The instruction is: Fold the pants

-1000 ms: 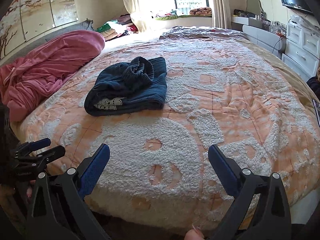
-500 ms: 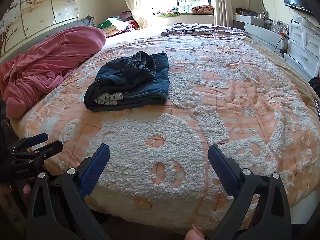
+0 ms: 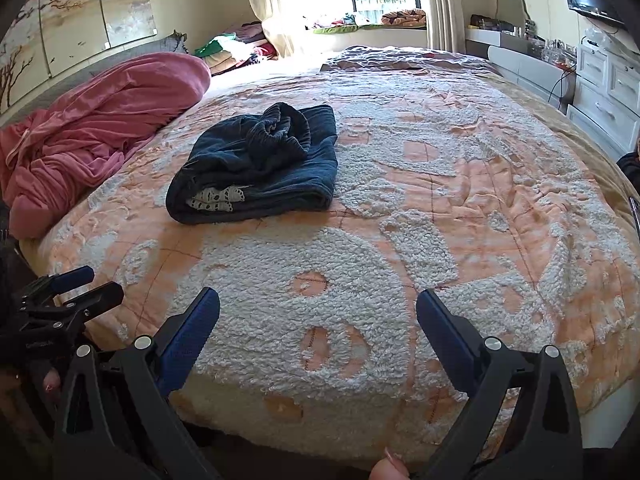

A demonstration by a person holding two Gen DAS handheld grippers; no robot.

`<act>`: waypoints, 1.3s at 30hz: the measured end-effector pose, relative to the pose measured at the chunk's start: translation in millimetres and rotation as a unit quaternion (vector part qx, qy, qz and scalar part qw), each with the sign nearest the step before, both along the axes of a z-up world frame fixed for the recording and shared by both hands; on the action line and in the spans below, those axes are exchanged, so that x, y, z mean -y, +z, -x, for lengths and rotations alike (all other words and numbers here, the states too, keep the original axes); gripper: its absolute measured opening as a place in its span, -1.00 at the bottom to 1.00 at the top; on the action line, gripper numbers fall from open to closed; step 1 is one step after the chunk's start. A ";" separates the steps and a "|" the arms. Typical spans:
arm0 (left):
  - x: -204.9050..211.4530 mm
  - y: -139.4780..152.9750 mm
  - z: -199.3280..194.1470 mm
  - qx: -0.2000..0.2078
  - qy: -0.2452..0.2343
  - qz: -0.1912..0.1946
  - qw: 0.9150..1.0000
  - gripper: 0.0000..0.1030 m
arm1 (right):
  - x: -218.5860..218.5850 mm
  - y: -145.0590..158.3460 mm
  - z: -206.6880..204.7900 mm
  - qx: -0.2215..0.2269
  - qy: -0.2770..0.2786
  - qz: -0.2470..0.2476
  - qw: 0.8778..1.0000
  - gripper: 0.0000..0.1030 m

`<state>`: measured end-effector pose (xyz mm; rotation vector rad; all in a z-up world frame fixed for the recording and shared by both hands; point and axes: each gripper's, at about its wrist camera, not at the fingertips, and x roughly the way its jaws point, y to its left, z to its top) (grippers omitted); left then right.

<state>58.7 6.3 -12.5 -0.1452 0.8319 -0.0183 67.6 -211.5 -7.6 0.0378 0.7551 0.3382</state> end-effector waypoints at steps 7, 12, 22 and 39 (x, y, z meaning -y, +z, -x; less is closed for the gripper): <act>1.1 0.5 0.1 0.001 0.001 -0.002 1.000 0.81 | -0.1 -0.5 -0.3 0.001 -0.001 -0.001 1.000 0.91; 0.5 2.1 1.4 0.005 0.003 0.000 1.000 0.81 | -0.6 -0.6 -0.6 0.000 -0.002 0.001 1.000 0.91; 0.4 3.3 1.7 0.003 0.005 -0.003 1.000 0.81 | -0.4 -0.9 -1.3 0.000 -0.002 0.001 1.000 0.91; -0.1 3.4 2.4 0.000 0.006 -0.006 1.000 0.81 | -0.1 -1.2 -1.4 -0.002 -0.001 0.002 1.000 0.91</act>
